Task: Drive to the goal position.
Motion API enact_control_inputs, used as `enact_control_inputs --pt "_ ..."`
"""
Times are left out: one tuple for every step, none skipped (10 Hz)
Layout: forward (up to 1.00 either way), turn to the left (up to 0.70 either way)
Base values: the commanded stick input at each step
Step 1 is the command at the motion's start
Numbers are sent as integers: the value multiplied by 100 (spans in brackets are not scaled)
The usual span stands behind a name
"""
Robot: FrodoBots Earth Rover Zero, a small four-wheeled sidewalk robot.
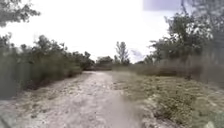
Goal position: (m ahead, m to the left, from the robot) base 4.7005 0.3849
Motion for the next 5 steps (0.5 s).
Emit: enact_control_inputs --pt "70 0" --pt "70 0" --pt "70 16" --pt "70 35" --pt "70 21"
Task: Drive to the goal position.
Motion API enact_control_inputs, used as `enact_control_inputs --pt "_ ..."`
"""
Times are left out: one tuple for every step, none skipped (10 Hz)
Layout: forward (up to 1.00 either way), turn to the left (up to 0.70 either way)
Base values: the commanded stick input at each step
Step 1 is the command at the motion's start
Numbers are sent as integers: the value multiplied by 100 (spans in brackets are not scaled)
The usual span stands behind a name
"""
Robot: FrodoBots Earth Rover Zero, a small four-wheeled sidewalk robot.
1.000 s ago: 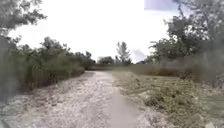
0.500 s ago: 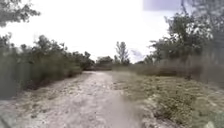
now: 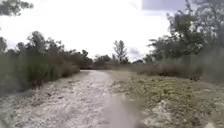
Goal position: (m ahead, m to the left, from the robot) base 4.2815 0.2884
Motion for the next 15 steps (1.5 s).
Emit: enact_control_inputs --pt "70 4" --pt "70 0" --pt "70 0" --pt "70 0" --pt "70 0" --pt "70 0" --pt "70 0" --pt "70 0" --pt "70 0" --pt "70 0" --pt "70 0" --pt "70 0" --pt "70 0" --pt "70 0" --pt "70 0"
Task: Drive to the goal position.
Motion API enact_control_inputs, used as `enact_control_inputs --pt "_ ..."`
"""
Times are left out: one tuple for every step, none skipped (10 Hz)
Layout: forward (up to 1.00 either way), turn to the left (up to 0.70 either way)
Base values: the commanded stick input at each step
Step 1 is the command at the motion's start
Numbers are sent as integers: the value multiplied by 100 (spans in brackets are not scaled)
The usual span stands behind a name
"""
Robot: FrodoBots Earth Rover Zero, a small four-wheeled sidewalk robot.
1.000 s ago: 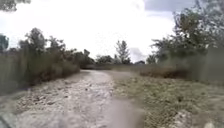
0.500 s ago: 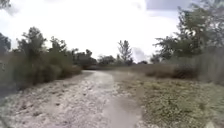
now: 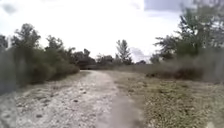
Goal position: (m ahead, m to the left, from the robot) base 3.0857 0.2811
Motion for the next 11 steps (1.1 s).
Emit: enact_control_inputs --pt "70 0" --pt "70 0" --pt "70 0" --pt "70 0" --pt "70 0" --pt "70 0" --pt "70 0" --pt "70 0" --pt "70 0" --pt "70 0" --pt "70 0"
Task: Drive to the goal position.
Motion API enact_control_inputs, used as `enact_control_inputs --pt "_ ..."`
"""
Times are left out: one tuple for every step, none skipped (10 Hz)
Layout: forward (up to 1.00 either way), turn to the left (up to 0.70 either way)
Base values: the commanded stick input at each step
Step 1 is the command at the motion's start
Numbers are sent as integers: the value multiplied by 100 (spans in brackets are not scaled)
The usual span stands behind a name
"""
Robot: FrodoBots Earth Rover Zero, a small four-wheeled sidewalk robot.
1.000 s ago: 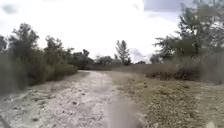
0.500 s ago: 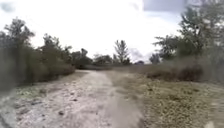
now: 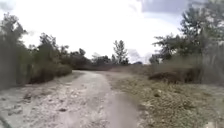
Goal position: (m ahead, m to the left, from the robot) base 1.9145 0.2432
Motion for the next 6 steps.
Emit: enact_control_inputs --pt "70 0" --pt "70 0" --pt "70 0" --pt "70 0" --pt "70 0" --pt "70 32"
